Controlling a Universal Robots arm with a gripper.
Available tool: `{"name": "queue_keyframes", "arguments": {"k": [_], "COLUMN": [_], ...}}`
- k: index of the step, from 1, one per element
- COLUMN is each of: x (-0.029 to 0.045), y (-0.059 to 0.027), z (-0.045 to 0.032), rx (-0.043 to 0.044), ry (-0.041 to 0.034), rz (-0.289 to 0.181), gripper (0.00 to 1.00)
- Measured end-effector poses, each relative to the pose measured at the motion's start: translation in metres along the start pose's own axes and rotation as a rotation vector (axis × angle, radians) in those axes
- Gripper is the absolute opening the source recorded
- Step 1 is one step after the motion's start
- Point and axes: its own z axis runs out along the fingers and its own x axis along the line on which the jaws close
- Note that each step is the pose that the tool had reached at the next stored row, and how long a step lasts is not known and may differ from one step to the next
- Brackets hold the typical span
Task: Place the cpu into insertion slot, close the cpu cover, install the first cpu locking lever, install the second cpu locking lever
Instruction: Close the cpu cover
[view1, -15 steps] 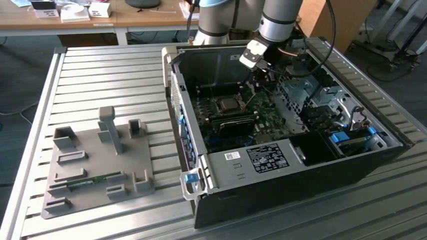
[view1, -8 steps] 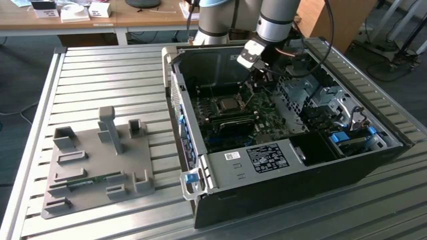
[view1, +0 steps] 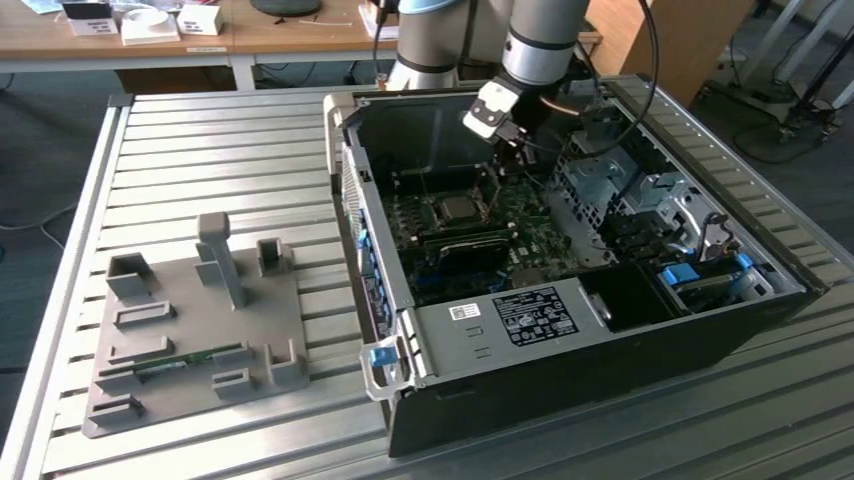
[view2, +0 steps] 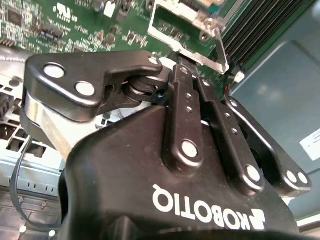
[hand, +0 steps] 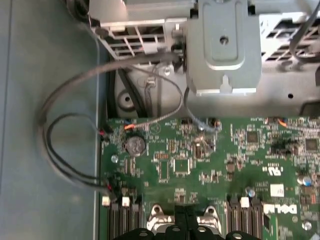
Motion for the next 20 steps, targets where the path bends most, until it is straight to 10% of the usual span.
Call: {"name": "queue_keyframes", "arguments": {"k": [15,20], "x": [-0.0001,-0.0001], "y": [-0.0060,-0.0059], "z": [0.0000,0.0005], "rx": [0.0003,0.0458], "ry": [0.0000,-0.0009], "rz": [0.000,0.002], "gripper": [0.11,0.11]}}
